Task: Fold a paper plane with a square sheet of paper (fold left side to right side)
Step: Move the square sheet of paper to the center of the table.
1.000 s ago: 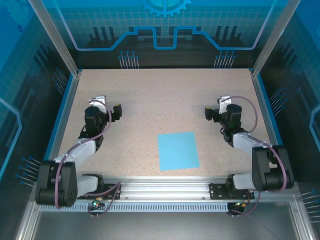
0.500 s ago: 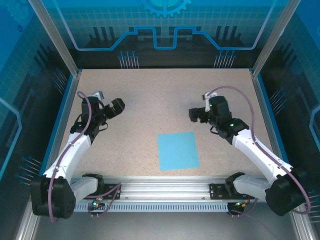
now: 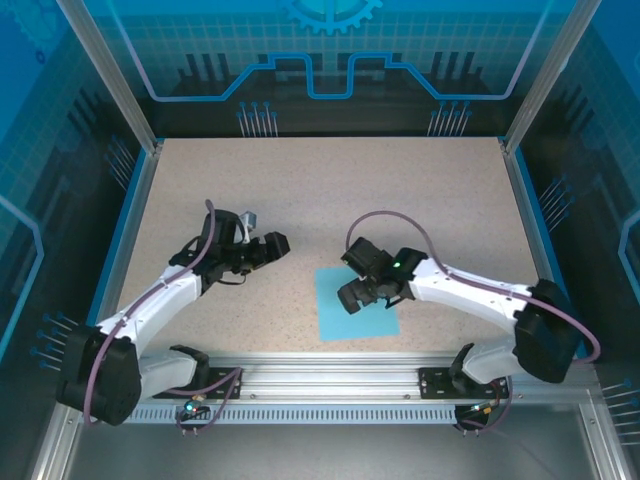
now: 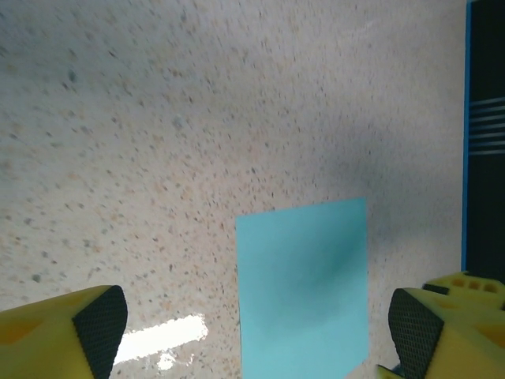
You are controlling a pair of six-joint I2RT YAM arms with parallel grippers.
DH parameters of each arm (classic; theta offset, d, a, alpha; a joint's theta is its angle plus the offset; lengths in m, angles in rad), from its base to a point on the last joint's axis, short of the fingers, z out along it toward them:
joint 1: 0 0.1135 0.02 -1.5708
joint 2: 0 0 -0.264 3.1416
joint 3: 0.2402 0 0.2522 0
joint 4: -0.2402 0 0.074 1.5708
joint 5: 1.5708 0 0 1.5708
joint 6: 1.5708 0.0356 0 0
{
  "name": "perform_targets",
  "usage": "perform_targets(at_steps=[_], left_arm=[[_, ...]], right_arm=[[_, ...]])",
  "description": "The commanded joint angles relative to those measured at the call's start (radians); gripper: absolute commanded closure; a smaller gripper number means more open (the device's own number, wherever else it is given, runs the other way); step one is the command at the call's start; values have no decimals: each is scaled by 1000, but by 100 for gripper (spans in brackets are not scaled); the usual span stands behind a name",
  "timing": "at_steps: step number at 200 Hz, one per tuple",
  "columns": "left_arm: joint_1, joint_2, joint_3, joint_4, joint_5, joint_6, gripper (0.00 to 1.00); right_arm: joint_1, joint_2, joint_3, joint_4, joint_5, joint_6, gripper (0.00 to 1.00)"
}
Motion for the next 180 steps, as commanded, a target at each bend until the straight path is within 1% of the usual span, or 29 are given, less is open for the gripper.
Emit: perform_targets(at_steps=[1, 52, 113, 142, 180], left_arm=[[-32, 23, -9, 17, 19, -13, 11], [-60, 59, 27, 10, -19, -3, 10], [-62, 69, 45, -6, -52, 1, 10], [-62, 70, 56, -18, -73, 8, 10], [-62, 71, 75, -30, -104, 11, 9]], right_arm=[[26, 73, 40, -44, -28, 33, 0], [39, 248, 86, -14, -34, 51, 1], [37, 349, 109, 30, -64, 59, 2], [7, 373, 109, 60, -100, 58, 4], [-44, 431, 149, 71, -112, 44, 3]])
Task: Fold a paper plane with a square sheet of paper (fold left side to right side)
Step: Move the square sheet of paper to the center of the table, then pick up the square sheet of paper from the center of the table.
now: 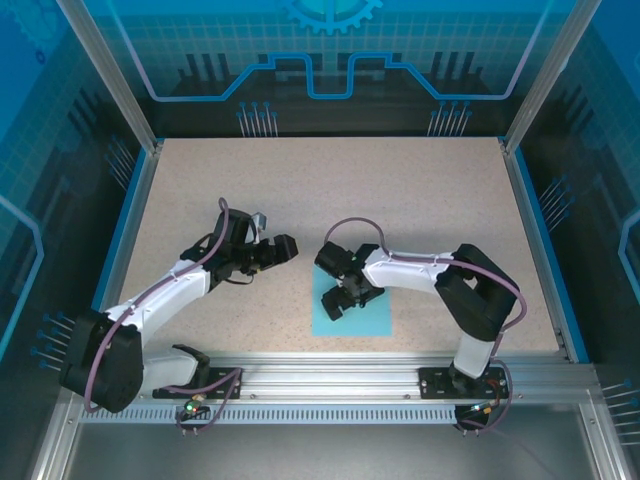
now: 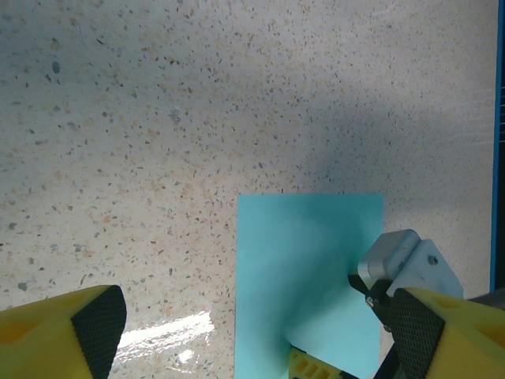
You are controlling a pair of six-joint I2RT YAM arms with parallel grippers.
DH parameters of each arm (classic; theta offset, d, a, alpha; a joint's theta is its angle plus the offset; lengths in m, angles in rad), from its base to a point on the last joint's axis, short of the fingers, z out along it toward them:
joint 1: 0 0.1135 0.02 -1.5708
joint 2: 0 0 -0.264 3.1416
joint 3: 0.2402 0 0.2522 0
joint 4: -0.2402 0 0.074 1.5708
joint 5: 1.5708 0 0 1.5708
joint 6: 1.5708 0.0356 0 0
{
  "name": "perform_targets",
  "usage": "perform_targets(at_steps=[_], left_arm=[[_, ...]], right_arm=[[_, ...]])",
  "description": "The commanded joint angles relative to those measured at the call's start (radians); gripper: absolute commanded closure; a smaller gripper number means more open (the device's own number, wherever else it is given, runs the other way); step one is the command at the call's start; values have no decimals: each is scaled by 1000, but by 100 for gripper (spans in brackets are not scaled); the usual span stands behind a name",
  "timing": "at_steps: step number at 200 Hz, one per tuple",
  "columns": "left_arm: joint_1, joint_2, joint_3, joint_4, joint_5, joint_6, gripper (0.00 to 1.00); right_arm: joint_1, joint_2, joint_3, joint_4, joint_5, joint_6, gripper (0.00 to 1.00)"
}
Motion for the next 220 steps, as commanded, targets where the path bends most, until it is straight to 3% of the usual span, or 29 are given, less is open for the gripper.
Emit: perform_targets(at_steps=[1, 137, 190, 220], left_arm=[[-6, 11, 40, -27, -34, 9, 9], [-7, 54, 83, -62, -79, -52, 9], [-7, 187, 163, -67, 8, -91, 11], [-7, 286, 217, -58, 60, -118, 16]], right_arm=[[-40, 69, 20, 31, -9, -1, 4], [-195, 325, 376, 34, -46, -281, 5], [-204, 140, 364, 19, -29, -265, 2], [-263, 40, 290, 17, -16, -247, 0]])
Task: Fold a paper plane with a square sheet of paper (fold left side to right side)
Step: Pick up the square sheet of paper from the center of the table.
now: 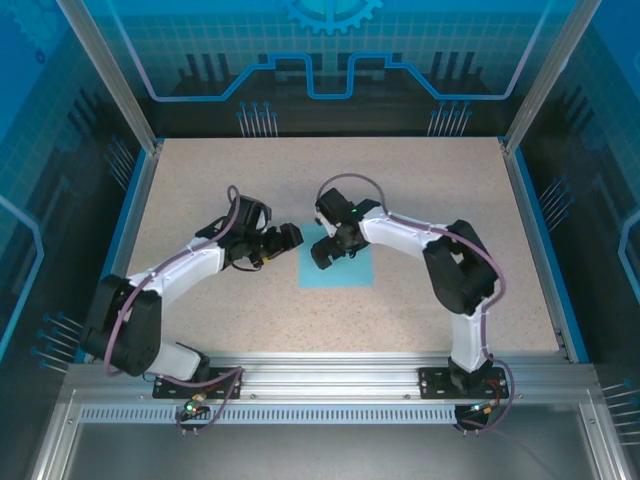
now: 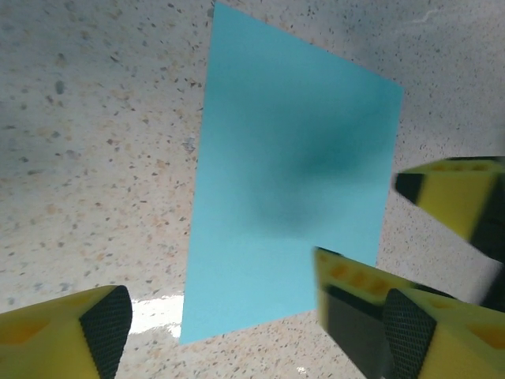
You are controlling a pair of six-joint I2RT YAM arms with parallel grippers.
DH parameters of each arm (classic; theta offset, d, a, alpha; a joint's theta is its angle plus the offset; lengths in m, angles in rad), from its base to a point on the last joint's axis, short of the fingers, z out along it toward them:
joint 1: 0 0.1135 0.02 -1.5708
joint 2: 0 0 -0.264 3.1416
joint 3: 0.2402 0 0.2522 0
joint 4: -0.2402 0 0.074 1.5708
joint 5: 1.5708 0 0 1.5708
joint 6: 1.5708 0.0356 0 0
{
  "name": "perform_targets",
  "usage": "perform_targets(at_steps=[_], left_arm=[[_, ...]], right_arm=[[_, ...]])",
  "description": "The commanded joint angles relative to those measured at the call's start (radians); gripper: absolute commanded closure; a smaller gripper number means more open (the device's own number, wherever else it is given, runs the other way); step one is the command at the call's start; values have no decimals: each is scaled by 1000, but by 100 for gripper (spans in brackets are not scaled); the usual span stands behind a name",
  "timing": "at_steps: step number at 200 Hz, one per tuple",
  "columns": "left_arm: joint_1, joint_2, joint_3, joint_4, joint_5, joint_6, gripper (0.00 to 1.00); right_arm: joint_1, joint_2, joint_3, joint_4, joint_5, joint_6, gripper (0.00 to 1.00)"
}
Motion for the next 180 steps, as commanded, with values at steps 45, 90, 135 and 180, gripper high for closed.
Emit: perform_targets(at_steps=[45, 90, 135, 180], left_arm=[[-30, 250, 151, -4, 171, -39, 26], [-77, 351, 192, -9, 151, -59, 27], [-105, 401, 194, -15, 122, -87, 25], [-109, 419, 183, -33, 99, -92, 26]], right_arm=[[-139, -88, -93, 24, 7, 42, 0], [-160, 42, -11, 37, 15, 86, 0], [-161, 160, 86, 0, 30, 117, 0], [-157, 177, 77, -7, -9, 129, 0]])
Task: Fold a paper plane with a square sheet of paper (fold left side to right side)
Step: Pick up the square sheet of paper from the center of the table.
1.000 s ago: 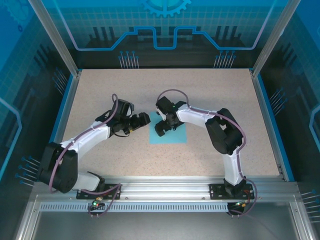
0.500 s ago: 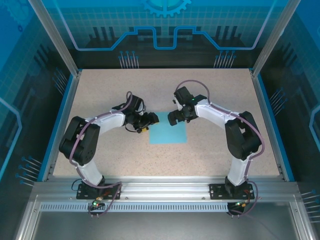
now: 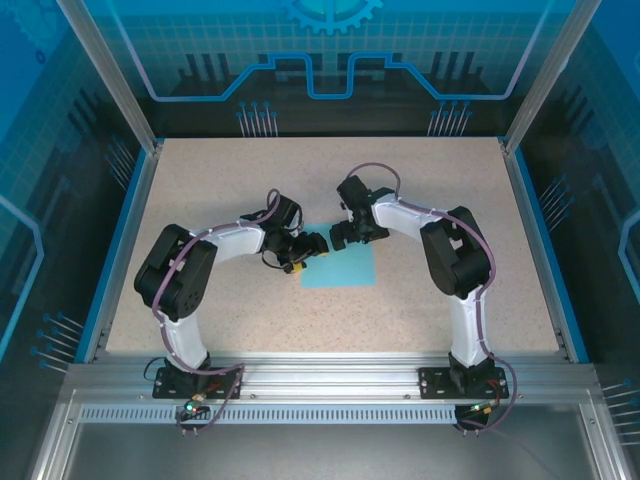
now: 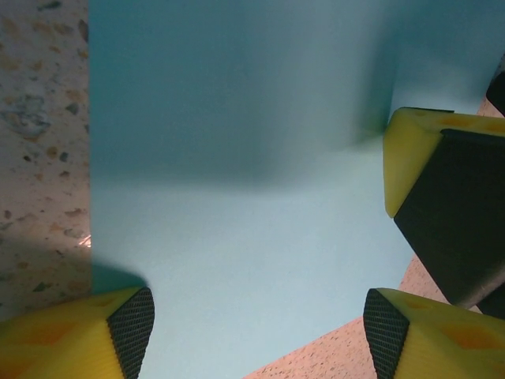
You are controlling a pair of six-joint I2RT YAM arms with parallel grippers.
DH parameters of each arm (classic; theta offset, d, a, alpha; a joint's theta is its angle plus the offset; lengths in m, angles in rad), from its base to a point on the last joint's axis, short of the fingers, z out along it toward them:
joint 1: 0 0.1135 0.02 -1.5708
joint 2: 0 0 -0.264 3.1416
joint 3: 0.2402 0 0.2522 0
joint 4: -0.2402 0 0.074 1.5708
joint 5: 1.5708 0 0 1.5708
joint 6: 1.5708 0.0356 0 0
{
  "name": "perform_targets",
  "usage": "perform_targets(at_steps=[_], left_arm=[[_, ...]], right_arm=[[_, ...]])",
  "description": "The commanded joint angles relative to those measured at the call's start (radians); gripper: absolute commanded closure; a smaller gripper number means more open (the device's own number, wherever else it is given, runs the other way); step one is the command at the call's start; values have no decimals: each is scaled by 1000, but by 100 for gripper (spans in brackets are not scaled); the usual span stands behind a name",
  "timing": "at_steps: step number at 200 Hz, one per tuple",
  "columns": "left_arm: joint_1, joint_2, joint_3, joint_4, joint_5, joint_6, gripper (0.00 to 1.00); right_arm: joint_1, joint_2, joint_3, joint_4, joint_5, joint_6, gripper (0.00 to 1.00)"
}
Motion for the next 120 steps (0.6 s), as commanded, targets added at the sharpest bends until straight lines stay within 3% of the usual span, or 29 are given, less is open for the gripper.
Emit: perform_targets(at_steps=[1, 56, 120], left_arm=[[-11, 39, -1, -42, -25, -17, 26], [-11, 38, -16, -33, -35, -21, 30], [-11, 27, -23, -24, -45, -21, 36]], right_arm=[[-4, 22, 10, -26, -28, 24, 0], [20, -10, -53, -15, -127, 55, 1], [71, -52, -64, -44, -131, 64, 8]])
